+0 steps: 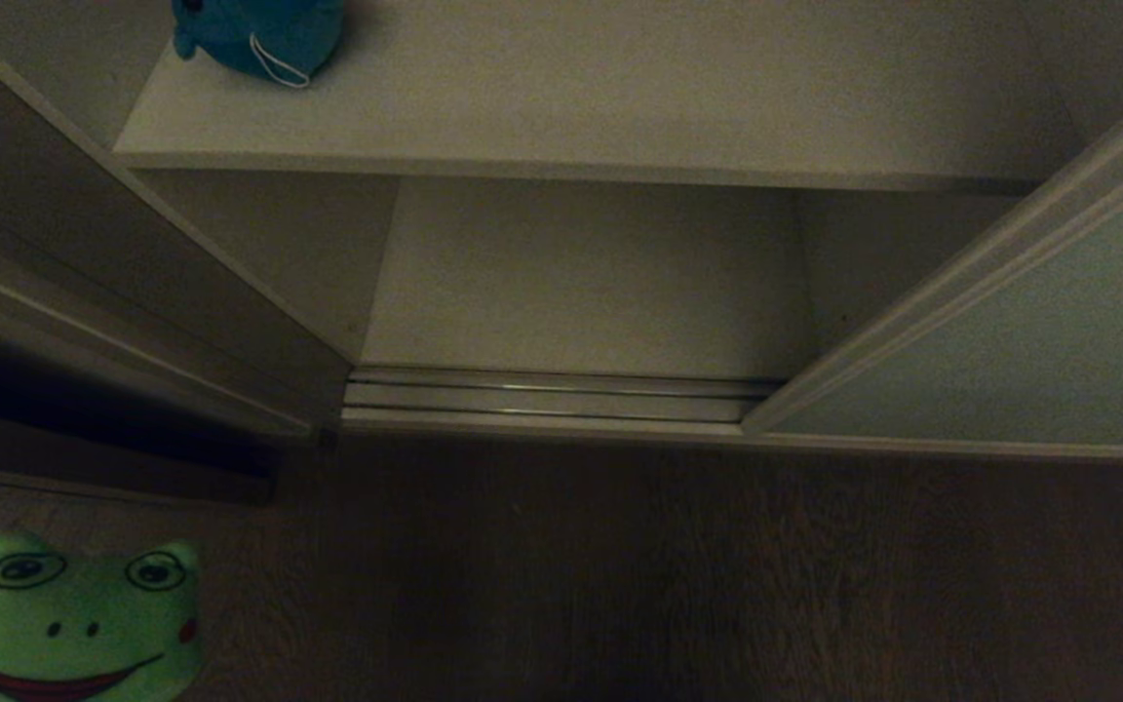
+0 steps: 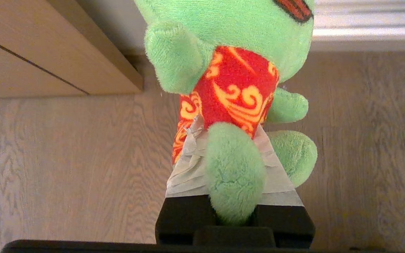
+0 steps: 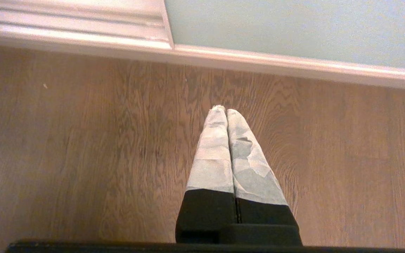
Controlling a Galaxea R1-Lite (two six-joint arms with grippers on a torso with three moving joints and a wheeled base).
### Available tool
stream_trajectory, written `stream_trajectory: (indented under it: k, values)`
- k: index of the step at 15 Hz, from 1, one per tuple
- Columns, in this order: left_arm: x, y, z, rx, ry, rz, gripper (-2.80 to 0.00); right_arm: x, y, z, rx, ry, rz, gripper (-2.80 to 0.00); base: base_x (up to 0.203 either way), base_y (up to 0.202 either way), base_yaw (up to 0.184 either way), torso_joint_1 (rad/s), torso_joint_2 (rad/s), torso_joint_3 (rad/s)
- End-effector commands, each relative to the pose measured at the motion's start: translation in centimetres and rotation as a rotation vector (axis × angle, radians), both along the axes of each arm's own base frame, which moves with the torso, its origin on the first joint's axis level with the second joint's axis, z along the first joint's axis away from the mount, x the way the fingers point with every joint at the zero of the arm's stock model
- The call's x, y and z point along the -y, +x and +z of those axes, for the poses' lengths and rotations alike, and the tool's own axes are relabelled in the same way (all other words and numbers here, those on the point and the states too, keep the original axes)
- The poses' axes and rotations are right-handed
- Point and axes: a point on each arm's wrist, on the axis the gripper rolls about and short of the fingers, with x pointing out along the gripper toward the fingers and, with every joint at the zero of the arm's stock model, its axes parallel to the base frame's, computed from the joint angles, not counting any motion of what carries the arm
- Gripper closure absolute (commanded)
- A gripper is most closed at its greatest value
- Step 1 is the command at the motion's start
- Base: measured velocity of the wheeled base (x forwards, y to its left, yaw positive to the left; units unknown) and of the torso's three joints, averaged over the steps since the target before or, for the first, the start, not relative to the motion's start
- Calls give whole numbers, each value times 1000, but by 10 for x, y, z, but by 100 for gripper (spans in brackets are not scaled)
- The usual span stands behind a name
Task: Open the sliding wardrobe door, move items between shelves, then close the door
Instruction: Place the green doll on the higher shelf
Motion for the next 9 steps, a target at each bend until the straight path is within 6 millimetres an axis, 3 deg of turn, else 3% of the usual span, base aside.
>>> stream_trajectory:
  k: [1, 9]
  values:
    - [0, 0, 0, -4, 0, 0, 0, 0, 0, 0, 4, 0, 1, 0, 0, 0, 0, -2, -2, 199]
    - [0, 0, 0, -2, -7, 0, 0, 0, 0, 0, 4, 0, 1, 0, 0, 0, 0, 2, 1, 203]
